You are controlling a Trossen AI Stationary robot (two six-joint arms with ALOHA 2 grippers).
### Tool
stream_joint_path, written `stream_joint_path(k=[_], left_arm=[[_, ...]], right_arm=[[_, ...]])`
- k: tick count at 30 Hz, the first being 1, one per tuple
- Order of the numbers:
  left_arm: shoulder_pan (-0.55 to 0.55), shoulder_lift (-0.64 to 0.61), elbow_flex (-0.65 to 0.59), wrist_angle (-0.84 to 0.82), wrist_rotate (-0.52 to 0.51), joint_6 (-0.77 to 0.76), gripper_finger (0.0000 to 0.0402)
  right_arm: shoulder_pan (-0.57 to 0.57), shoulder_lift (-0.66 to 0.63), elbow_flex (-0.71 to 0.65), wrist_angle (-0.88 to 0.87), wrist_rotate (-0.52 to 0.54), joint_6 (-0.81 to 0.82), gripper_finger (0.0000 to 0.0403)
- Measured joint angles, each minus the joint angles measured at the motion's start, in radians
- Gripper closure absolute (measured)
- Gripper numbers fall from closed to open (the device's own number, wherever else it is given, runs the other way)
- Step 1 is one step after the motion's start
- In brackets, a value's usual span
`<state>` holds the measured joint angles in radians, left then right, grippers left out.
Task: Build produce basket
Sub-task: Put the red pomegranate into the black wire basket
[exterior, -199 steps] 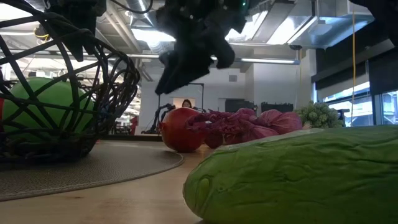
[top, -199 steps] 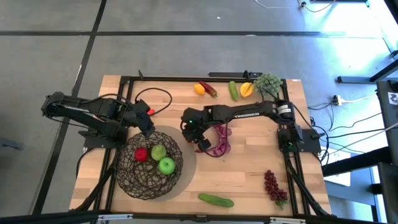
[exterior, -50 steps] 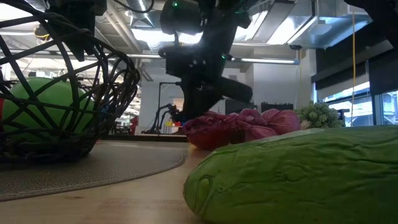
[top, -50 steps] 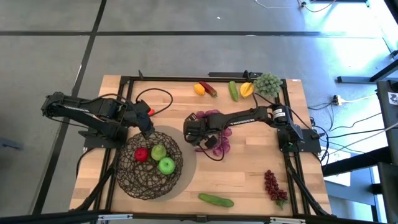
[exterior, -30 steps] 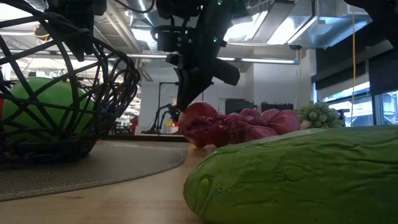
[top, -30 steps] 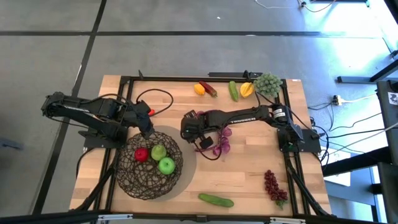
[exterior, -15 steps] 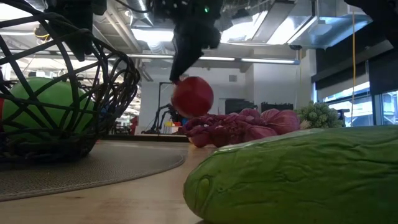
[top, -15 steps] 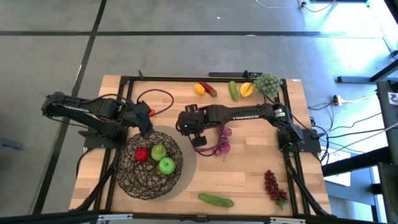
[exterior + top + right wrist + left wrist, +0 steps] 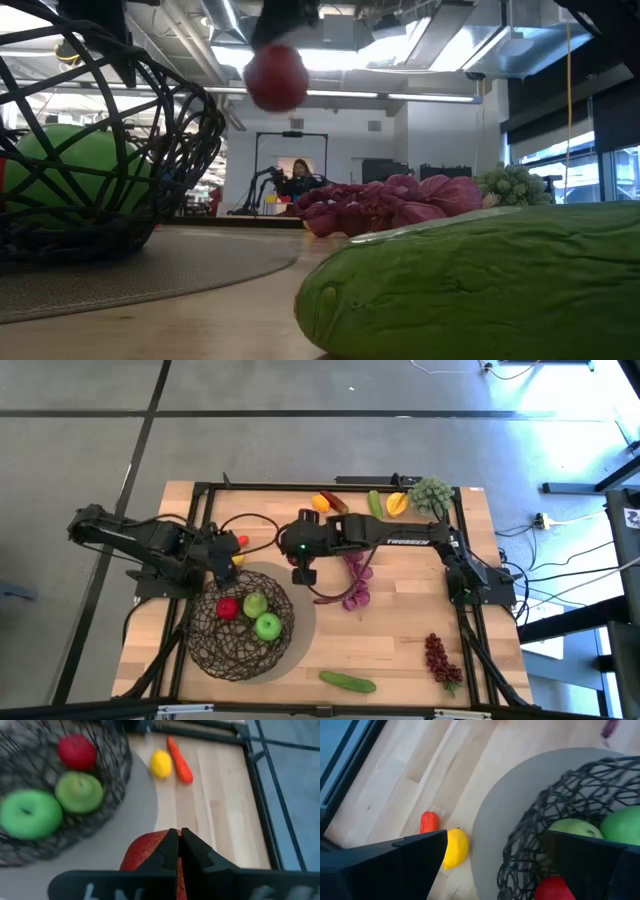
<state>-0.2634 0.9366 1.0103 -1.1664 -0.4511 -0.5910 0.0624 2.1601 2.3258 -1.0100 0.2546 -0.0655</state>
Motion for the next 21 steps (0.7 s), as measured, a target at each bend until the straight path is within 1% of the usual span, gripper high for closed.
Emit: stream_joint_path(k=[3,7,13,16,18,21], left_arm=[[-0.035,-0.050,0.000,0.003,0.000,-0.007,0.0078],[-0.076,-0.139,0.000,0.016,0.000,-0.026,0.0078],[-0.099,-0.256,0.000,0.028,-0.002,-0.054,0.0078],[-0.100,-0.300,0.000,0.029,-0.001,-0.053,0.0078],[-0.100,-0.318,0.000,0.032,0.018,-0.032,0.0078],[-0.100,-0.325,0.000,0.035,0.088,0.026,0.0078]], right_arm=[[0.023,-0.001,0.032,0.025,-0.011,0.012,0.0403],[0.051,-0.002,0.030,0.106,-0.045,0.011,0.0403],[0.089,-0.005,0.019,0.285,-0.113,0.012,0.0403],[0.111,-0.002,0.020,0.390,-0.134,0.056,0.0403],[0.124,0.007,0.020,0.458,-0.135,0.089,0.0403],[0.143,0.047,0.015,0.589,-0.121,0.111,0.0403]])
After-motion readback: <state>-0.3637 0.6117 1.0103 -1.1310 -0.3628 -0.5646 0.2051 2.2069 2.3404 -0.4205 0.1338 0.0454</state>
